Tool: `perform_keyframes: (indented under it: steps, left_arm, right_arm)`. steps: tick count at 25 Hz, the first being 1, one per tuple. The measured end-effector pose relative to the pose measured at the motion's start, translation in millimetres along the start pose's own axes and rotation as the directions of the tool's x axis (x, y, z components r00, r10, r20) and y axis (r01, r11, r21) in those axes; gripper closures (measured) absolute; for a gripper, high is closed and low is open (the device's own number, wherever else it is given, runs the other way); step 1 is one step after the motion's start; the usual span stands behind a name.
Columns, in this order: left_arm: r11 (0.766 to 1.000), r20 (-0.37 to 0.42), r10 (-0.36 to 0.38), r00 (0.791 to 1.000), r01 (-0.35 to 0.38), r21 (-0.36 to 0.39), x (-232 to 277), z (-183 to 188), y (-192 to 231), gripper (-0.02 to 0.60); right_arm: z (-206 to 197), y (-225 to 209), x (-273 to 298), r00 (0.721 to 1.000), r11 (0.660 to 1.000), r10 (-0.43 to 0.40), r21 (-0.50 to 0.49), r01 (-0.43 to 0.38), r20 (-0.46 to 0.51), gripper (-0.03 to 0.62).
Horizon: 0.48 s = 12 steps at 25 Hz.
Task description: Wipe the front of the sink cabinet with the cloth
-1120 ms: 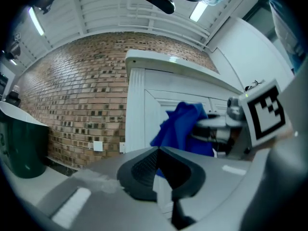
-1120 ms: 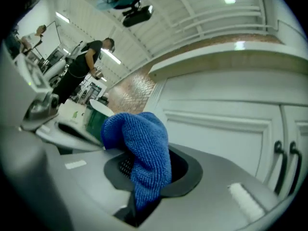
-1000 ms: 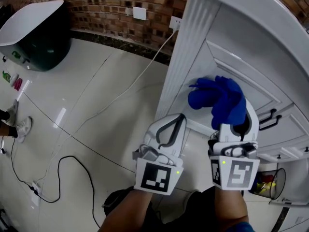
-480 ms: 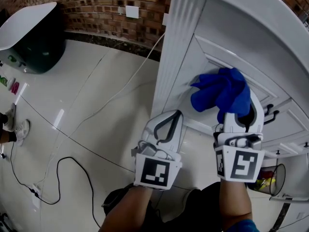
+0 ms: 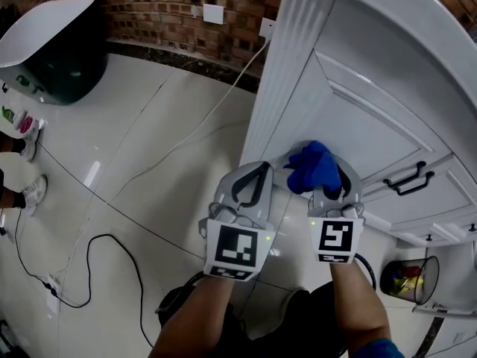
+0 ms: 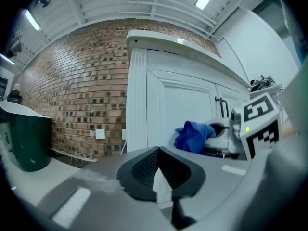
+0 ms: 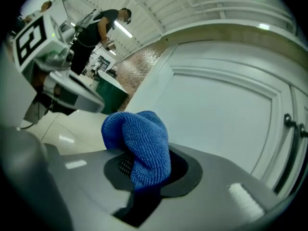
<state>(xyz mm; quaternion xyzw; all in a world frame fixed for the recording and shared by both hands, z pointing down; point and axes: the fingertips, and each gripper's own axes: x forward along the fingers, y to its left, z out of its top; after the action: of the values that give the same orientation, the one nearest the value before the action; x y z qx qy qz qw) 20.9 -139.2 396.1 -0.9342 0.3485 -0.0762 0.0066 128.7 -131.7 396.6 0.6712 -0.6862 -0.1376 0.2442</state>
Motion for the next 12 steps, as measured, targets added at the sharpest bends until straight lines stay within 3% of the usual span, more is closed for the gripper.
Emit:
perform_keyframes:
  steps: [5,12]
  left_arm:
    - [1.0,-0.024,-0.005,1.0,0.005,-0.009,1,-8,1,0.577]
    - [1.0,-0.038,-0.011,0.999,0.01,-0.013,-1,-10,1,0.577]
  right_arm:
    - [-62,45,21,0.978,0.989,0.117,-0.064,-0.13,-0.172,0.516]
    - [-137,84,30,0.885,0.959,0.233,-0.054,-0.277,-0.404,0.516]
